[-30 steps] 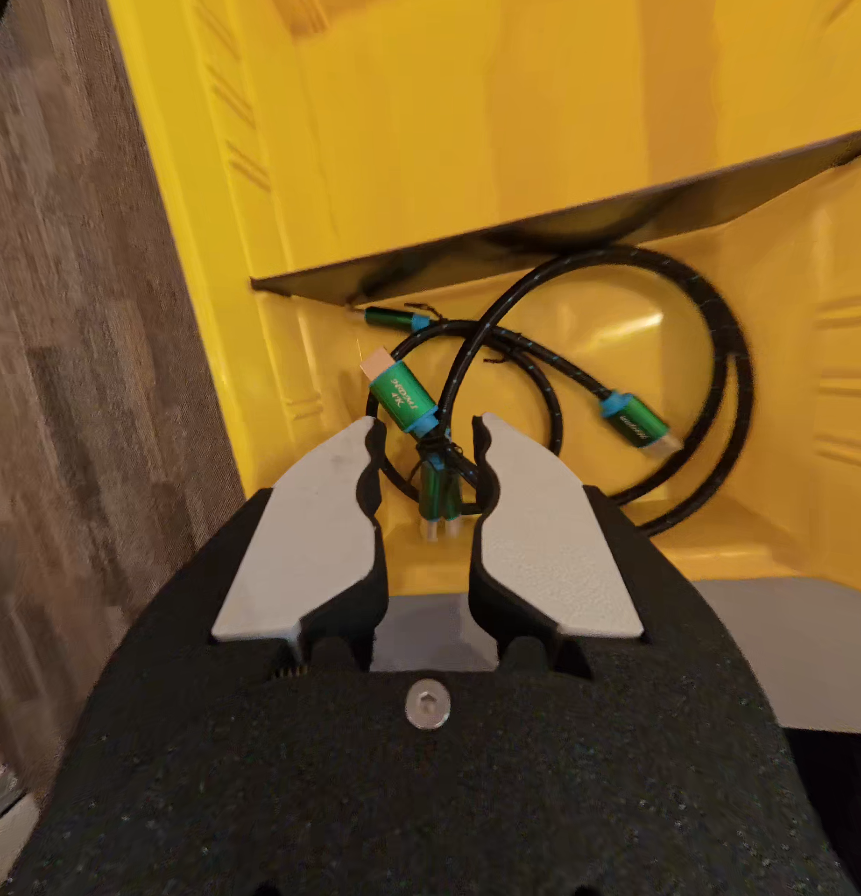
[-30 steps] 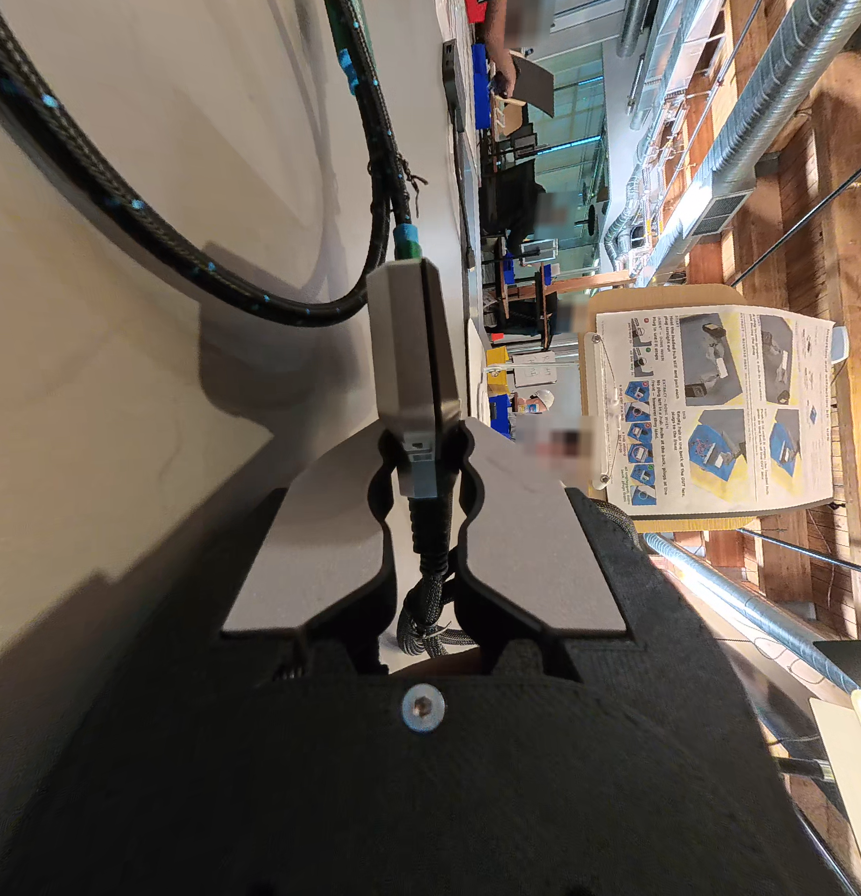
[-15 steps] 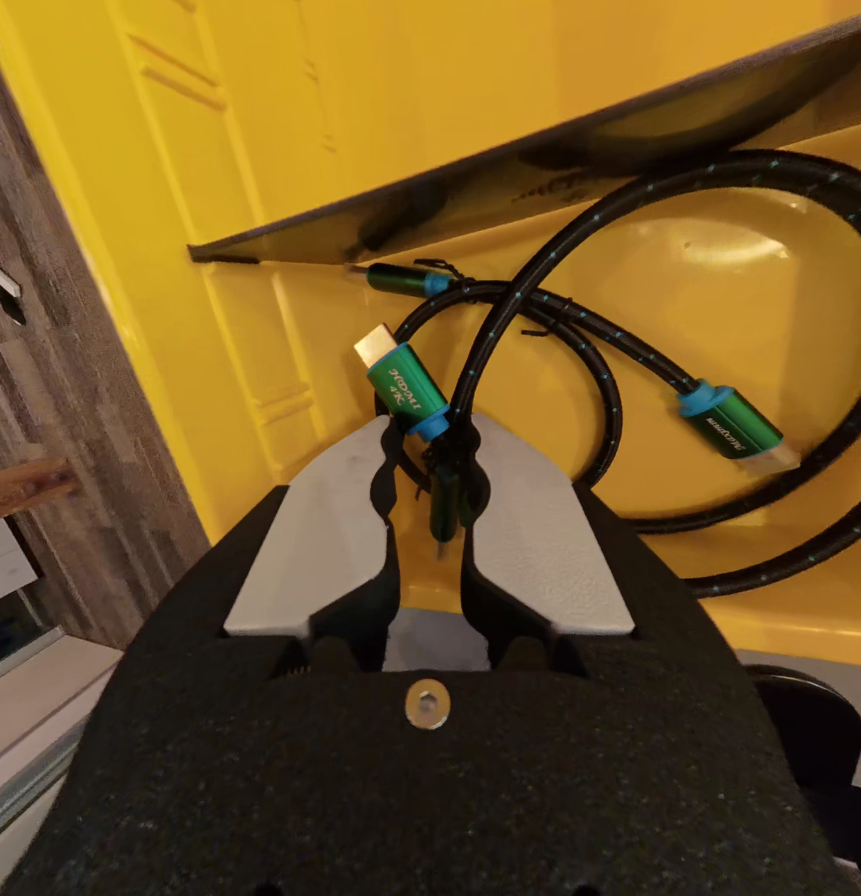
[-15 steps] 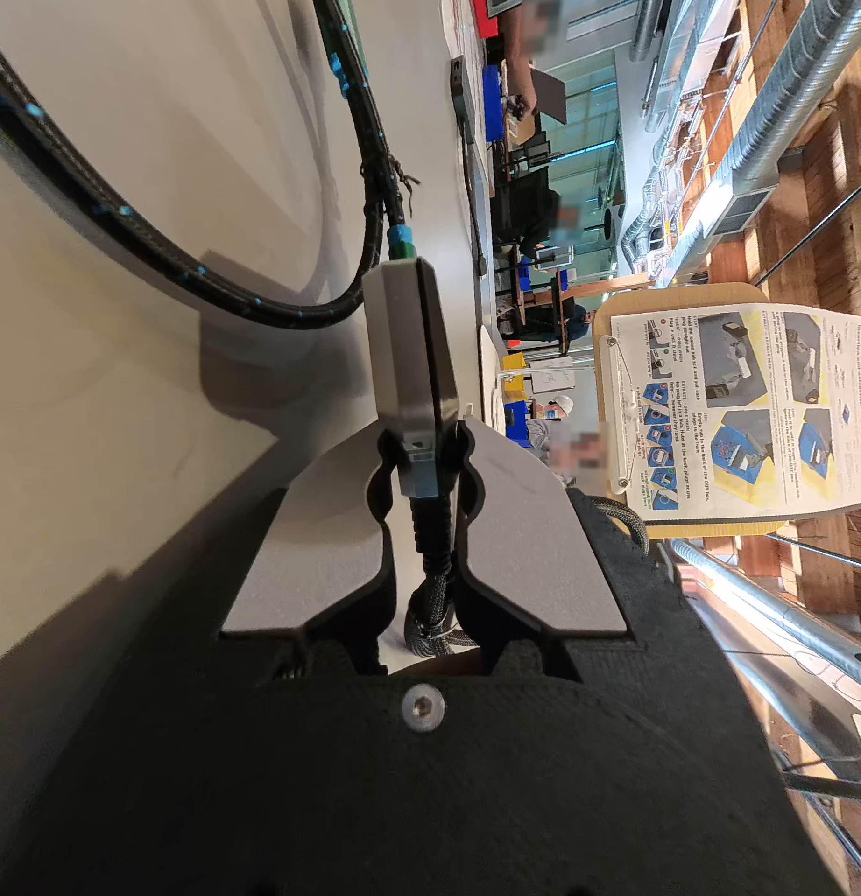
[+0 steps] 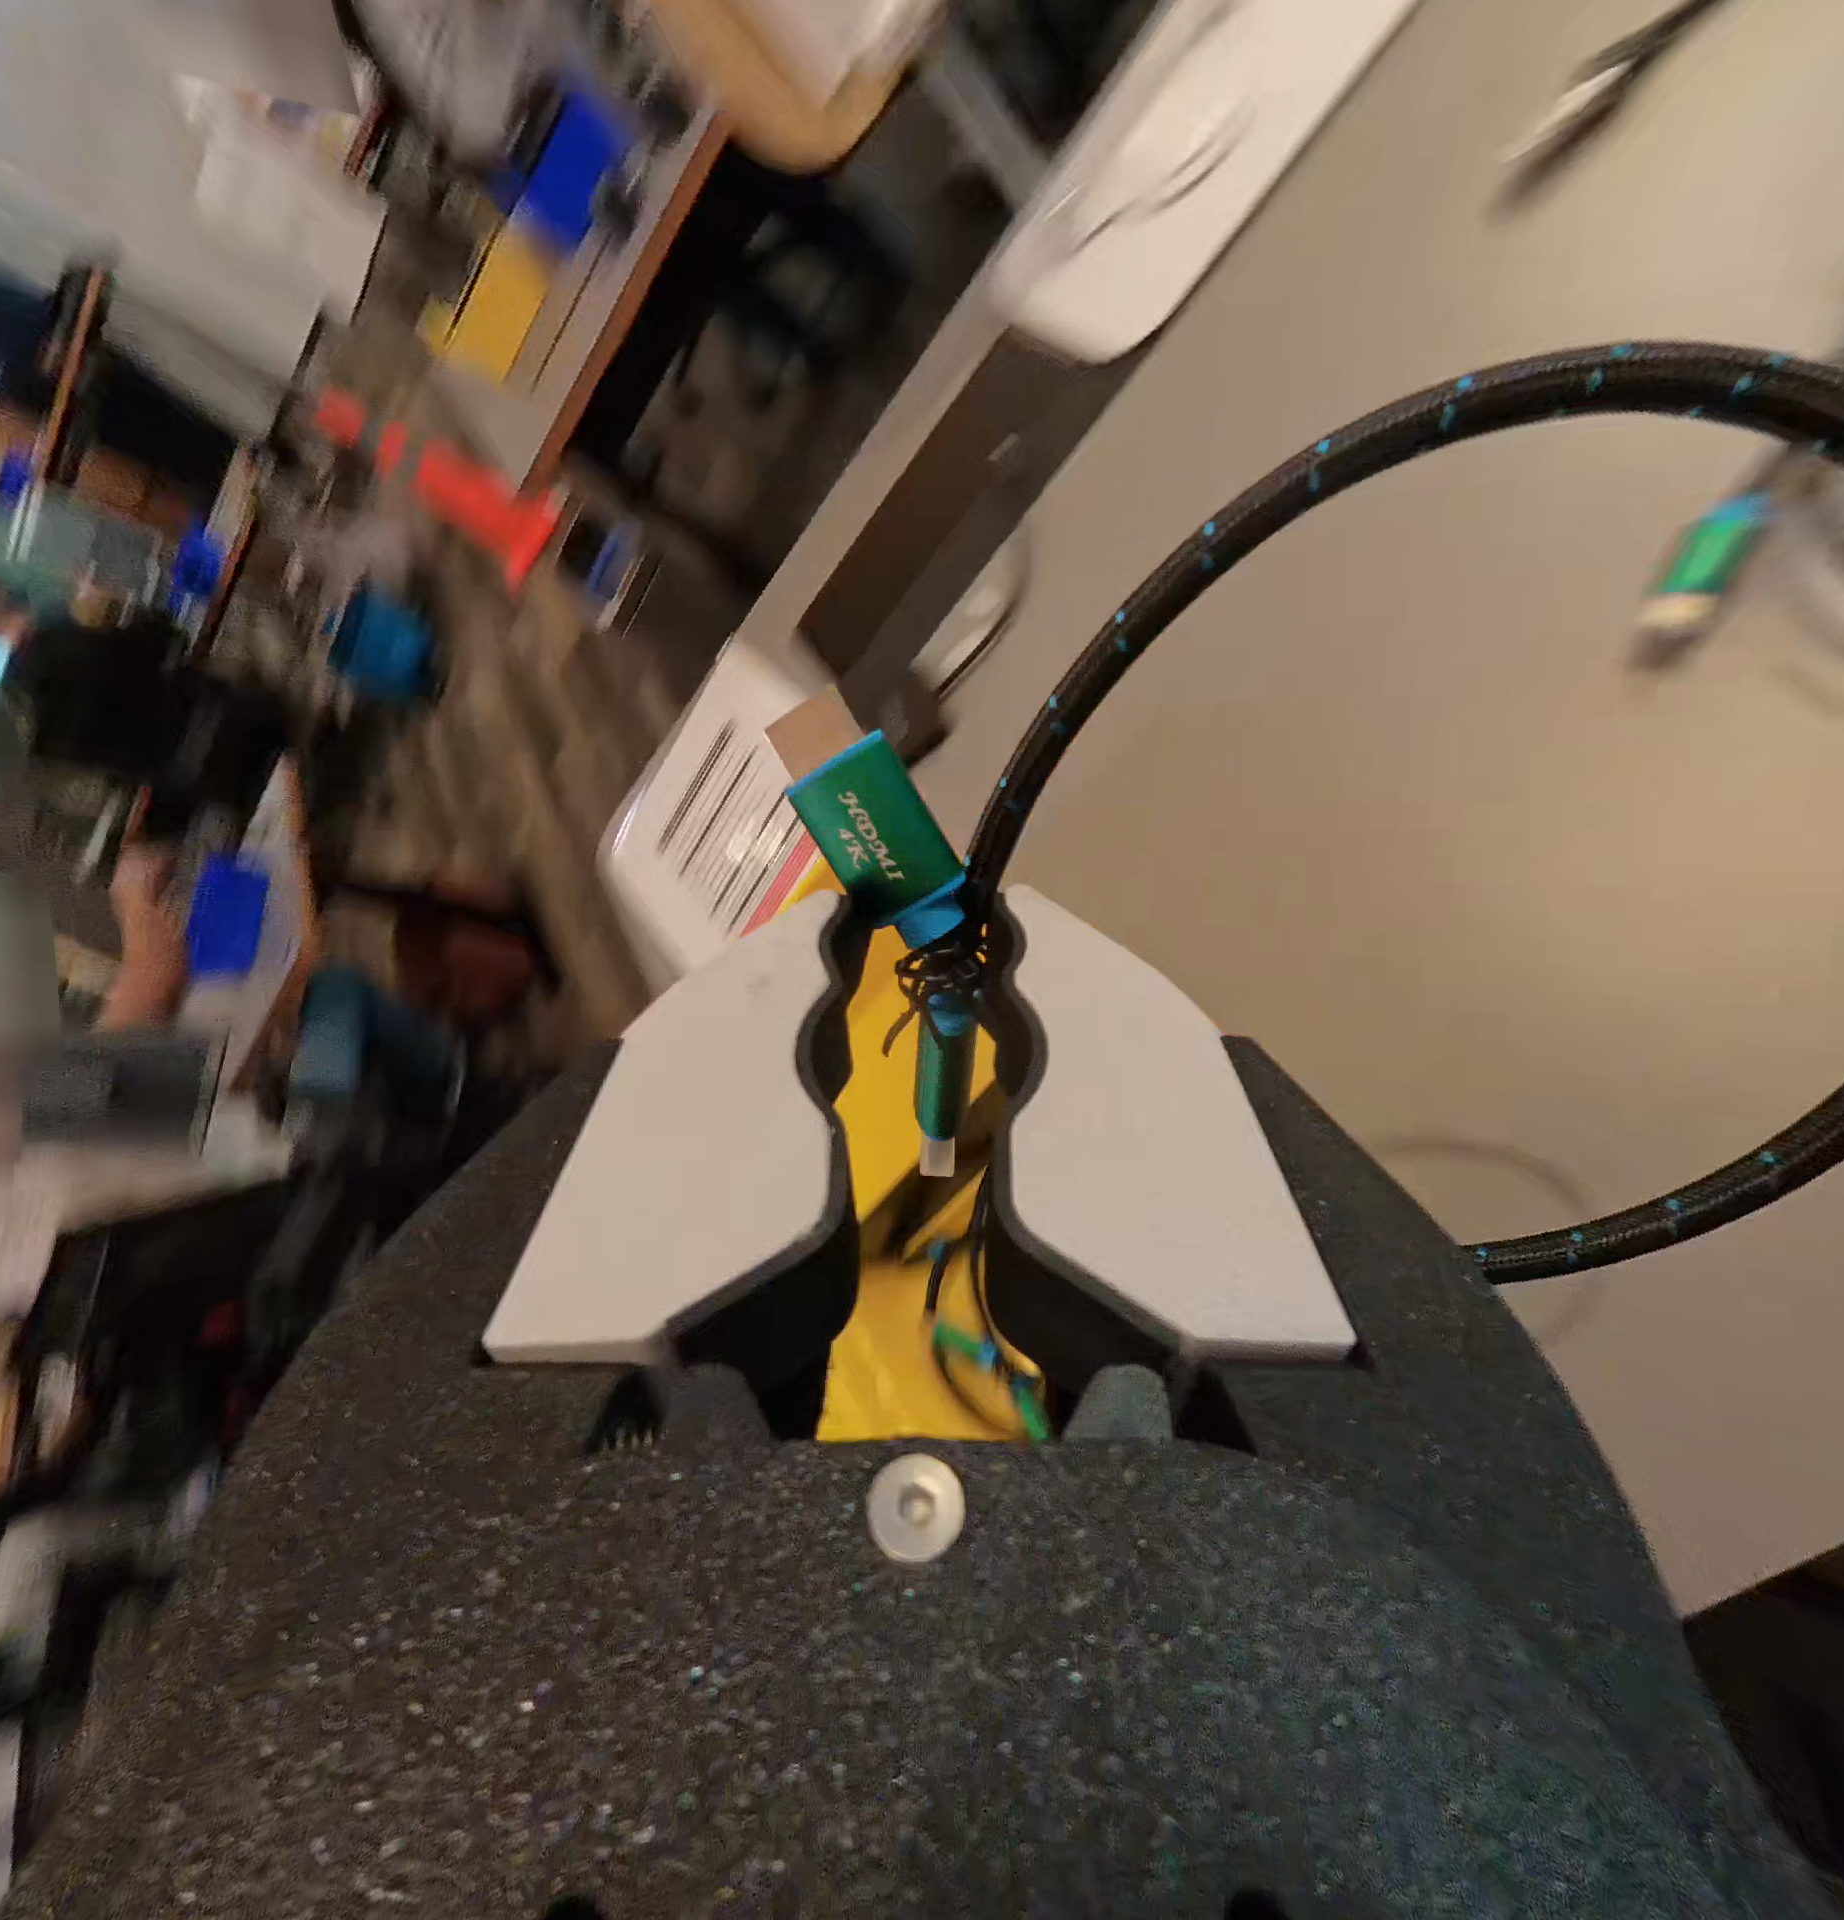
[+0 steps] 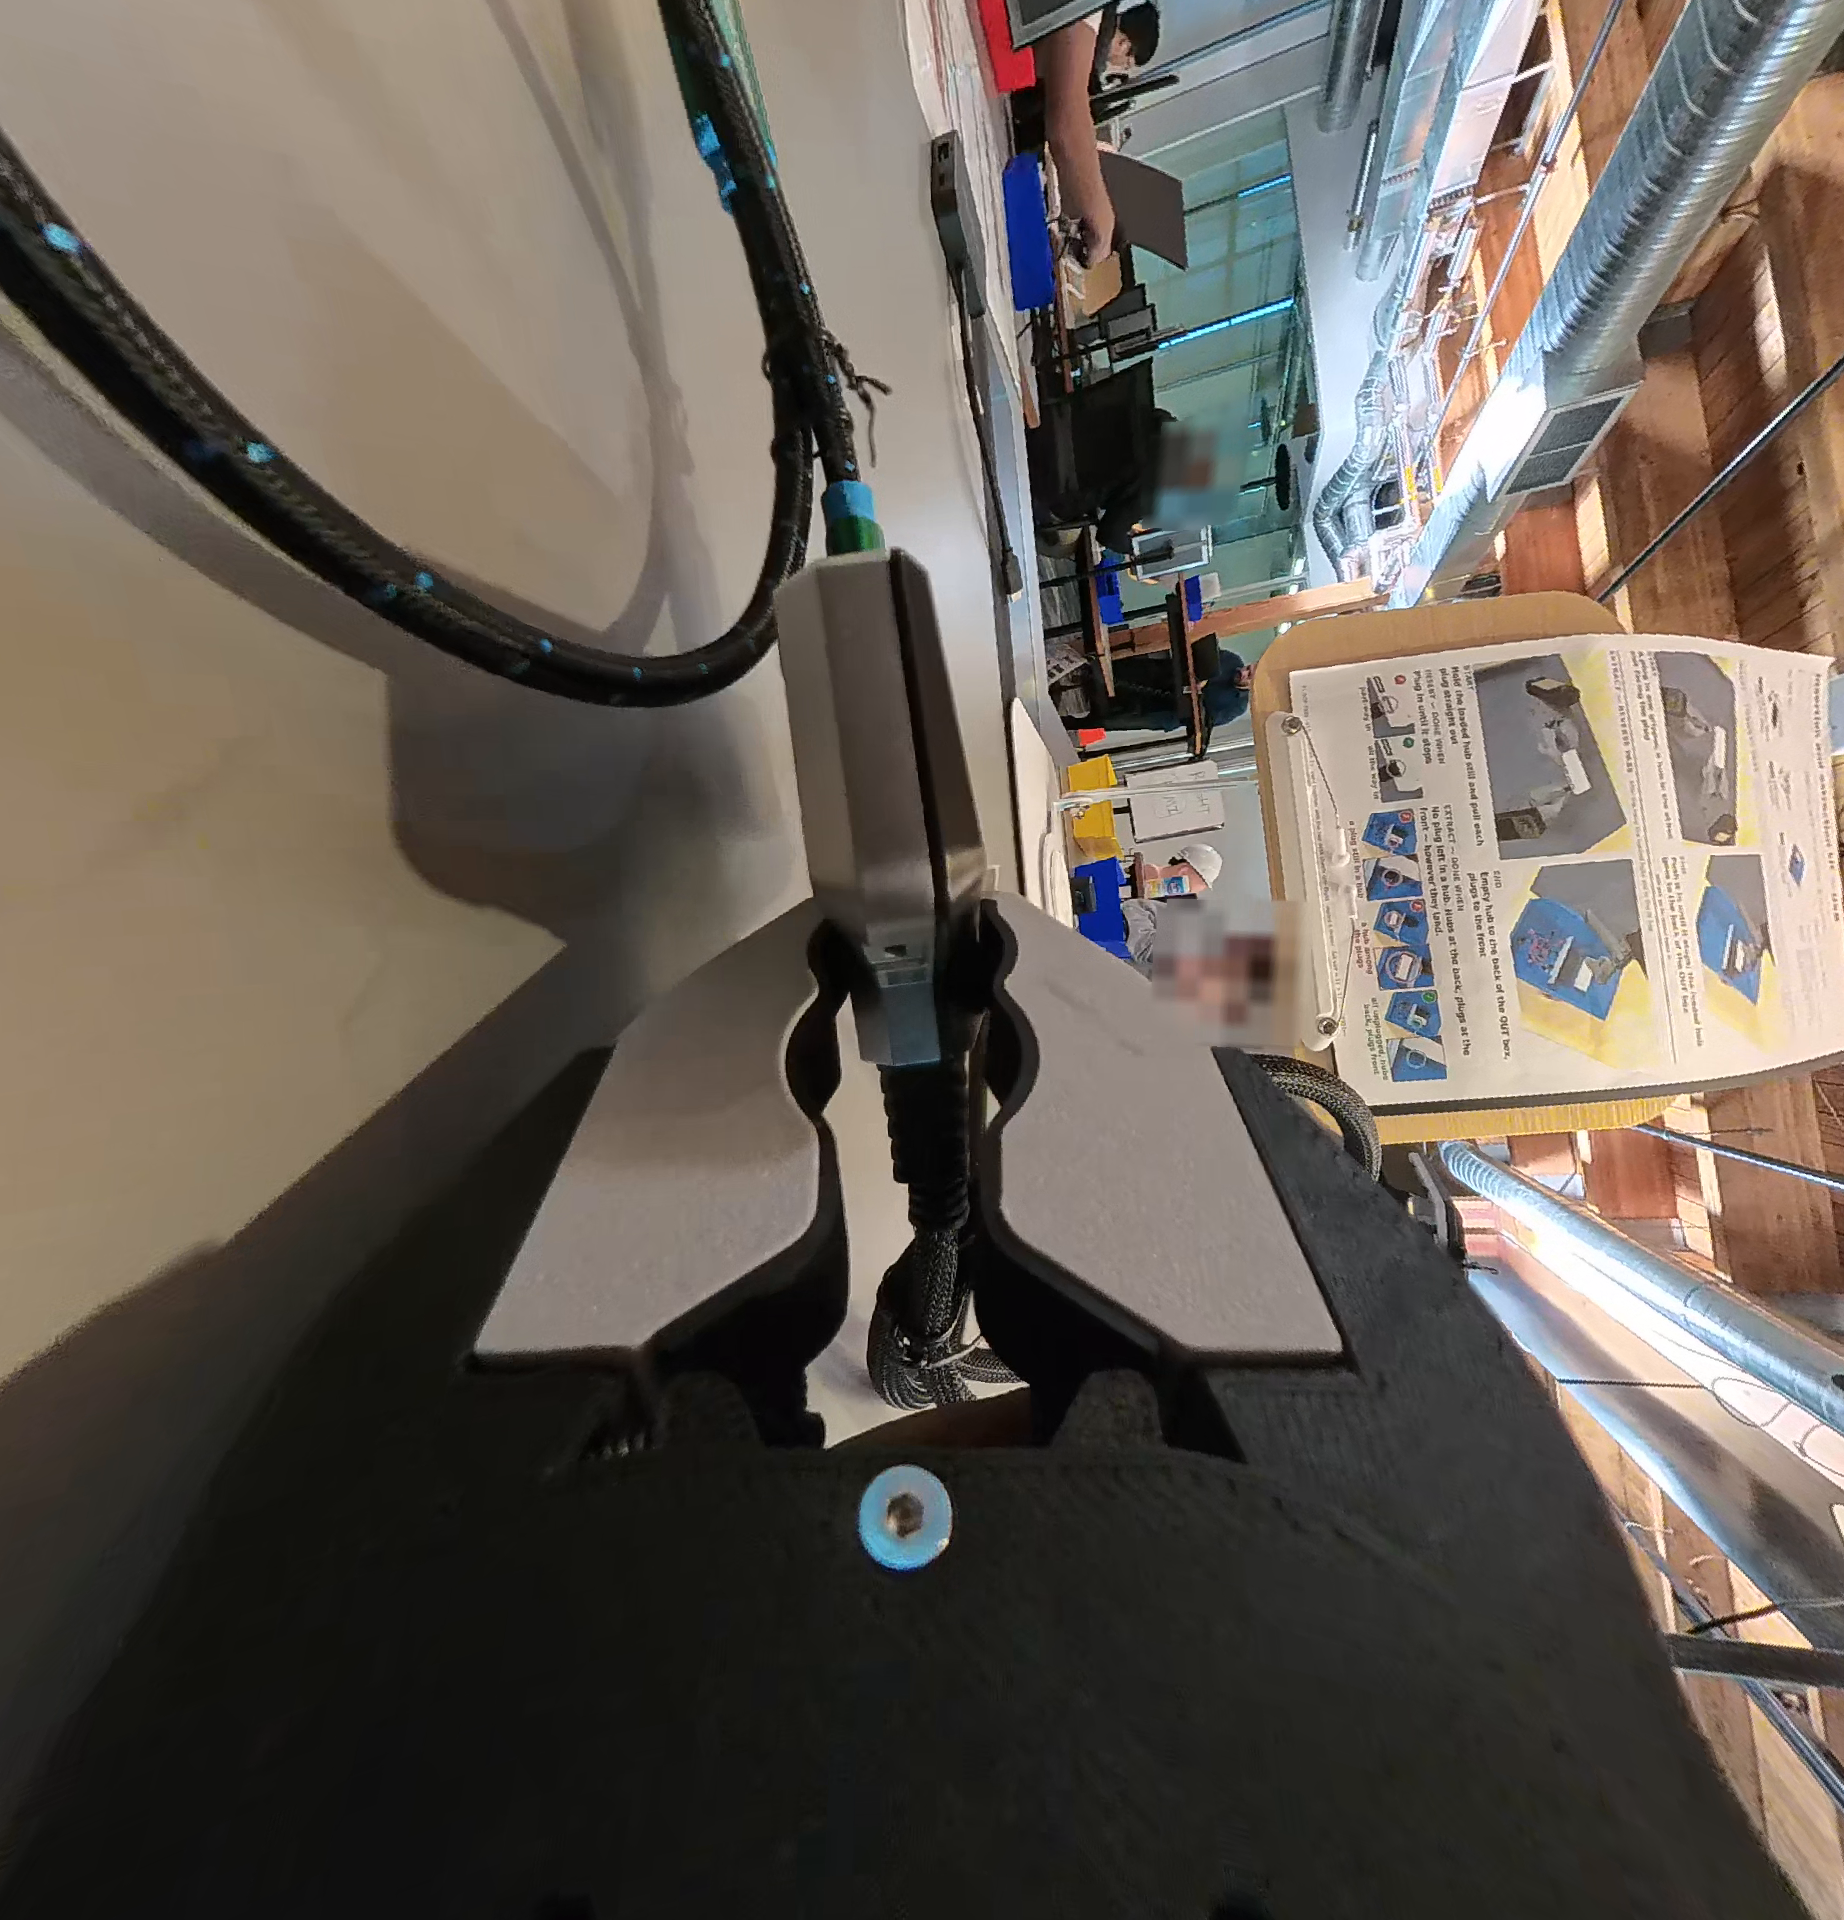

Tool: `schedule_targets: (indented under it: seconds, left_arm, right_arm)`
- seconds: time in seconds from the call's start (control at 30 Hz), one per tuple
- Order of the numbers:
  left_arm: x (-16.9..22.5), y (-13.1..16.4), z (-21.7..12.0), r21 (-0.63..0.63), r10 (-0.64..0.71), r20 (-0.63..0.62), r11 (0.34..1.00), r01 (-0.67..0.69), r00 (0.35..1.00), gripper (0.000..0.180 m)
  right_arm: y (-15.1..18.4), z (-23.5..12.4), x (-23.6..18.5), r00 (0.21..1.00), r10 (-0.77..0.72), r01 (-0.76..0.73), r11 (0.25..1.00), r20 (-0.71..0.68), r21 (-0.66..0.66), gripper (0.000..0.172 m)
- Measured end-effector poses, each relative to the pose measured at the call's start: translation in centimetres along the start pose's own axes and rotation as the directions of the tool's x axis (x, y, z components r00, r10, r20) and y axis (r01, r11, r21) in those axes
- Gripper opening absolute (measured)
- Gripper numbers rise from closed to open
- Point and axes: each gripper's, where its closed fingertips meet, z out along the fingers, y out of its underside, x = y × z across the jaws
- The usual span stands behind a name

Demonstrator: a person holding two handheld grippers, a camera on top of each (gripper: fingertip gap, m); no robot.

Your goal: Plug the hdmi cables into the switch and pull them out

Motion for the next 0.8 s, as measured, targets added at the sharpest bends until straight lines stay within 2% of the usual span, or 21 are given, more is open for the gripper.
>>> schedule_targets:
  seconds: [0.1, 0.17, 0.27, 0.37, 0.47, 0.67, 0.8]
  left_arm:
    - [7.4, -5.4, 3.8, 0.160, 0.199, -0.164, 0.972, -0.173, 0.966, 0.023]
    - [13.6, -7.7, 7.2, 0.244, 0.316, -0.285, 0.937, -0.250, 0.905, 0.023]
    - [22.5, -9.4, 12.3, 0.293, 0.408, -0.442, 0.908, -0.301, 0.799, 0.023]
    - [28.1, -10.1, 15.3, 0.312, 0.481, -0.501, 0.876, -0.369, 0.719, 0.023]
    - [30.6, -10.5, 16.6, 0.330, 0.516, -0.523, 0.857, -0.396, 0.679, 0.023]
    - [32.3, -9.8, 18.2, 0.372, 0.561, -0.528, 0.827, -0.421, 0.638, 0.022]
    - [33.1, -9.1, 18.6, 0.380, 0.550, -0.554, 0.835, -0.398, 0.625, 0.021]
  right_arm:
    - [0.0, -0.1, 0.1, 1.000, -0.012, 0.012, 1.000, -0.011, 0.003, 0.024]
    - [0.0, -0.1, 0.1, 1.000, -0.013, 0.013, 1.000, -0.015, 0.005, 0.023]
    - [0.0, -0.2, 0.2, 1.000, -0.007, 0.007, 1.000, -0.017, 0.009, 0.024]
    - [0.2, -0.2, 0.2, 1.000, 0.010, -0.010, 1.000, -0.013, 0.013, 0.024]
    - [0.2, -0.2, 0.2, 1.000, 0.016, -0.015, 1.000, -0.003, 0.019, 0.024]
    - [0.5, 0.1, -0.1, 1.000, 0.007, -0.008, 1.000, 0.021, 0.025, 0.024]
    - [0.8, 0.2, -0.2, 0.999, 0.022, -0.023, 0.999, 0.038, 0.031, 0.025]
